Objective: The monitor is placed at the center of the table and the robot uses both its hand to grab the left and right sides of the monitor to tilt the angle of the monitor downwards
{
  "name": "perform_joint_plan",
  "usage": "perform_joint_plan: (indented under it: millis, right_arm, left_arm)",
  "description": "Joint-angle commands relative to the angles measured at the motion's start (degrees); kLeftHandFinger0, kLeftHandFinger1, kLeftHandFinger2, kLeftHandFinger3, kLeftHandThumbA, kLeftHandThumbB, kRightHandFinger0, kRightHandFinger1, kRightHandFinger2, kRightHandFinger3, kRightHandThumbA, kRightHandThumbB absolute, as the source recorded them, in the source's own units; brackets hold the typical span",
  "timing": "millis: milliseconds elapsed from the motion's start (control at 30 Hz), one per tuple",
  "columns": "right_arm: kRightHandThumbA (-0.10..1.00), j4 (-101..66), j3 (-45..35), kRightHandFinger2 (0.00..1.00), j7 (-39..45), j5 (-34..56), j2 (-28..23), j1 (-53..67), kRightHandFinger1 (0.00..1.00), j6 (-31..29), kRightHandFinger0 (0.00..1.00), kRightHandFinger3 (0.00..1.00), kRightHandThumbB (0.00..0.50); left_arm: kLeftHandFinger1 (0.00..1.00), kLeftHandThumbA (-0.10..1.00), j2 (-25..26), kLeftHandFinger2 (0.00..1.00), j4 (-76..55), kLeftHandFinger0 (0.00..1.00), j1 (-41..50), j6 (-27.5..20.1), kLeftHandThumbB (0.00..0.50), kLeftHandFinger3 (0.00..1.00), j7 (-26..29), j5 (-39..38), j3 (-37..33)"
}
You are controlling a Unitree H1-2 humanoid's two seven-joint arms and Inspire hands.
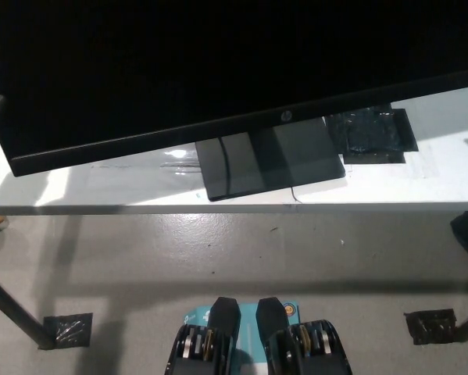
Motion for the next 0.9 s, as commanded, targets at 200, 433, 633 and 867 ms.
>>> perform_joint_plan:
  millis: [200,433,633,867]
  right_arm:
    - [0.70,1.85,5.01,1.00,6.33,-4.02,-4.45,-17.25,1.00,-1.25,1.00,1.00,0.500]
    - [0.67,1.85,6.21,1.00,6.07,-4.70,-4.59,-19.15,1.00,-2.09,1.00,1.00,0.500]
    - [0.68,1.03,5.37,1.00,2.96,-4.31,-4.44,-18.97,1.00,-4.39,1.00,1.00,0.498]
    - [0.65,1.04,5.20,1.00,1.91,-4.79,-4.56,-19.08,1.00,-3.69,1.00,1.00,0.465]
  left_arm:
    - [1.00,0.96,2.59,1.00,-1.46,1.00,-3.97,-0.53,0.487,1.00,-1.37,-0.65,-0.13]
    - [1.00,0.91,2.60,1.00,-2.52,1.00,-5.88,2.11,0.465,1.00,-2.91,-0.54,-1.30]
    - [1.00,0.82,2.11,1.00,-2.36,1.00,-7.30,2.76,0.459,1.00,-4.58,-2.51,-1.61]
    - [1.00,0.74,2.18,1.00,-2.66,1.00,-6.62,3.54,0.435,1.00,-4.48,-1.66,-2.05]
